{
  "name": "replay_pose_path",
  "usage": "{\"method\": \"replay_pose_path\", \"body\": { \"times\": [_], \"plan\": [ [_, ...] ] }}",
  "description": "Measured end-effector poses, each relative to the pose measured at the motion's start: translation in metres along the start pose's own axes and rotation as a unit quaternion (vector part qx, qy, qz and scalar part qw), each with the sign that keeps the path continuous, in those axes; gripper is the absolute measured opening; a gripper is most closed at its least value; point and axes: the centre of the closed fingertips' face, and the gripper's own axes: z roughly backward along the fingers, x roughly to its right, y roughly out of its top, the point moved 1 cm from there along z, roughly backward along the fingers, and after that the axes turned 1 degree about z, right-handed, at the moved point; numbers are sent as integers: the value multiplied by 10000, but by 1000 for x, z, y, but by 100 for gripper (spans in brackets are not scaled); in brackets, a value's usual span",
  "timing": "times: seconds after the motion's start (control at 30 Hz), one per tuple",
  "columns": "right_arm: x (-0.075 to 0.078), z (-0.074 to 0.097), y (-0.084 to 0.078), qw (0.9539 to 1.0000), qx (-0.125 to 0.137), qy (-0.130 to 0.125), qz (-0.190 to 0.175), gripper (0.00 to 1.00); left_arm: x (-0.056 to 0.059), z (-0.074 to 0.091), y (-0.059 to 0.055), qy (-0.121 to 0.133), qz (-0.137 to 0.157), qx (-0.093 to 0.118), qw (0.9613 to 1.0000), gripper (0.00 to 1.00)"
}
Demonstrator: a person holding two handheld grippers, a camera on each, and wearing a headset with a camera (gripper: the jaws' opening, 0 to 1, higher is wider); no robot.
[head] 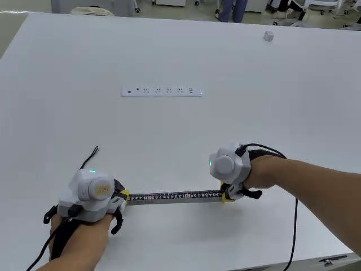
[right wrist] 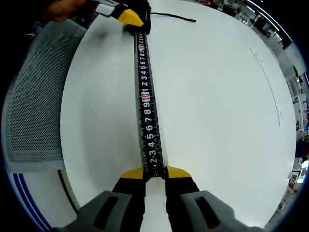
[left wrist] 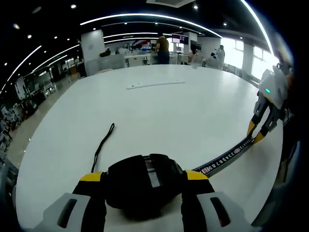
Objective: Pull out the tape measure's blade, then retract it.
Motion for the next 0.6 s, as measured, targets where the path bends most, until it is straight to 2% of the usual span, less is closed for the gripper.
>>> {"method": "replay_pose_path", "body": {
  "times": [0.33,0.6],
  "plan": [
    [0,1,1,10000,86,7,24,15,0,0,0,-67,42,20,10000,59],
    [1,1,3,9996,260,-8,-88,15,0,0,0,-90,47,-12,9999,59]
  ]
}}
